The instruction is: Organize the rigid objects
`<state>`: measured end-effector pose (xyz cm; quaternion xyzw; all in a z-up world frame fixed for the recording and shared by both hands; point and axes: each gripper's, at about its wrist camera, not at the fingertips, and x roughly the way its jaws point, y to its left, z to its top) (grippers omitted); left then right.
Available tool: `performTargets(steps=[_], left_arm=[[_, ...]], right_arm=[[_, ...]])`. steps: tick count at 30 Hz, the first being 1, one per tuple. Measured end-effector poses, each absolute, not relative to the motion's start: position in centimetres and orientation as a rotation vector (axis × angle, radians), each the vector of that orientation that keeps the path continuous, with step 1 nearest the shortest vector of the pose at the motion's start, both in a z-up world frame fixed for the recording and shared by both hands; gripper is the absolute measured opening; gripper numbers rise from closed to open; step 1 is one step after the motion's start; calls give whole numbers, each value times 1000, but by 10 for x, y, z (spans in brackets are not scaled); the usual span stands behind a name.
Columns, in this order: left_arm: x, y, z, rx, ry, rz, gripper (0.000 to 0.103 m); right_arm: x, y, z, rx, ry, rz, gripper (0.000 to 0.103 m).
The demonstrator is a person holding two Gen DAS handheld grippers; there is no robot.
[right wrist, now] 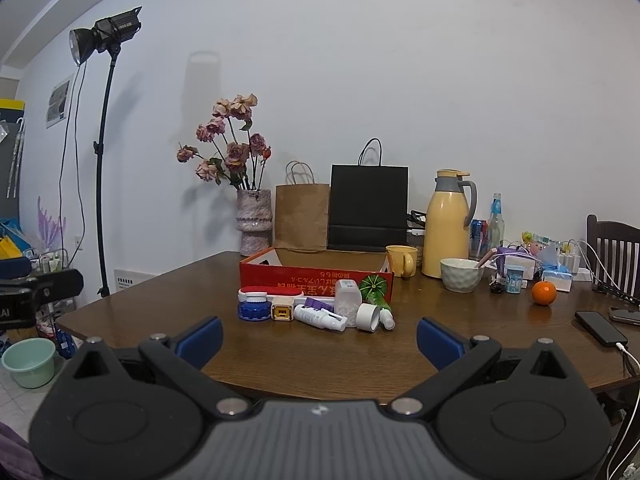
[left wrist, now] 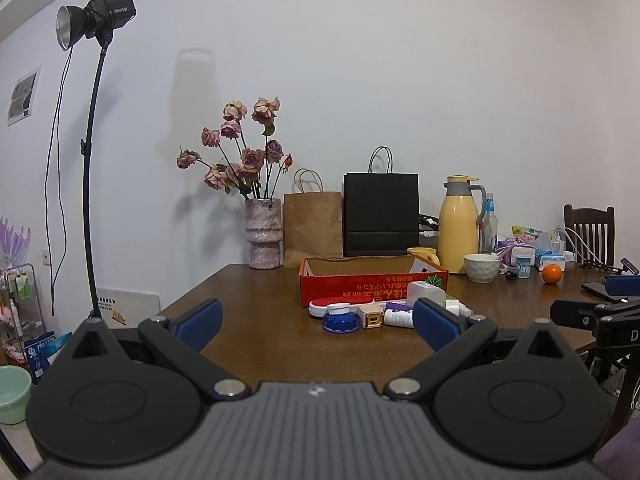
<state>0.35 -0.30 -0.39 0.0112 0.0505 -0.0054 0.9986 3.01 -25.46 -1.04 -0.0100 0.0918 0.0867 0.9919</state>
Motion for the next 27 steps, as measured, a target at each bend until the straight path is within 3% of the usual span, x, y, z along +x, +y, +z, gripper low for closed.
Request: performTargets(steps=[18,27], left_arm=[[11,-1,-5,5,111,19,103],[69,6,-23,-24,87,129,103]], right_arm=[[34,-257,-14,-11,195,169,103],[88,-265,-23,-22,170,127,103]])
